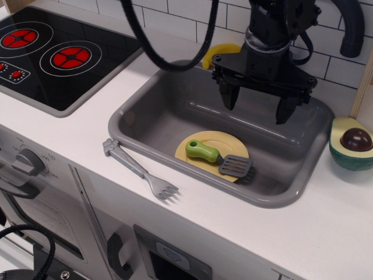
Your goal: Take spatula off plate sink
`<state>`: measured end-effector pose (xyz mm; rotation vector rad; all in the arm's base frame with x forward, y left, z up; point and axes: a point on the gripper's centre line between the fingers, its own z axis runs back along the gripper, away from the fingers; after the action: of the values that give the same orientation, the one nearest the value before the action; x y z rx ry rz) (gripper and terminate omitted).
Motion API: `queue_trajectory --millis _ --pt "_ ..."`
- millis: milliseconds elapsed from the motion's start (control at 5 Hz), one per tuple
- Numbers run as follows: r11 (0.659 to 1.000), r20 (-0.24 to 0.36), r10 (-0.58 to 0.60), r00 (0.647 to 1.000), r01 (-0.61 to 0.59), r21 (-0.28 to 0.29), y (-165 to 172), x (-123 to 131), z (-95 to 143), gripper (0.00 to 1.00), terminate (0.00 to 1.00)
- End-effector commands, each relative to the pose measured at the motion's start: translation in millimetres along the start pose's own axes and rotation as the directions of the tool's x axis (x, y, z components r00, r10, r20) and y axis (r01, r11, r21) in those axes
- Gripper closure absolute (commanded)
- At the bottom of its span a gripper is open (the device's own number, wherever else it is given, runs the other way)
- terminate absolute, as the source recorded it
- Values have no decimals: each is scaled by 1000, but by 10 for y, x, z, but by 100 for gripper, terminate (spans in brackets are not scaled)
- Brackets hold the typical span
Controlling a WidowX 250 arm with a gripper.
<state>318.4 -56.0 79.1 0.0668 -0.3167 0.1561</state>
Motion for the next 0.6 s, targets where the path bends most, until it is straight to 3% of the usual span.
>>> queue_trajectory --millis 0,200,400 --pt "1000 0 0 1000 0 0 0 0 0 0 0" --pt "998 -2 60 998 -60 6 -3 18 -9 0 0" --pt "952 4 301 954 -301 59 1 62 -19 0 0"
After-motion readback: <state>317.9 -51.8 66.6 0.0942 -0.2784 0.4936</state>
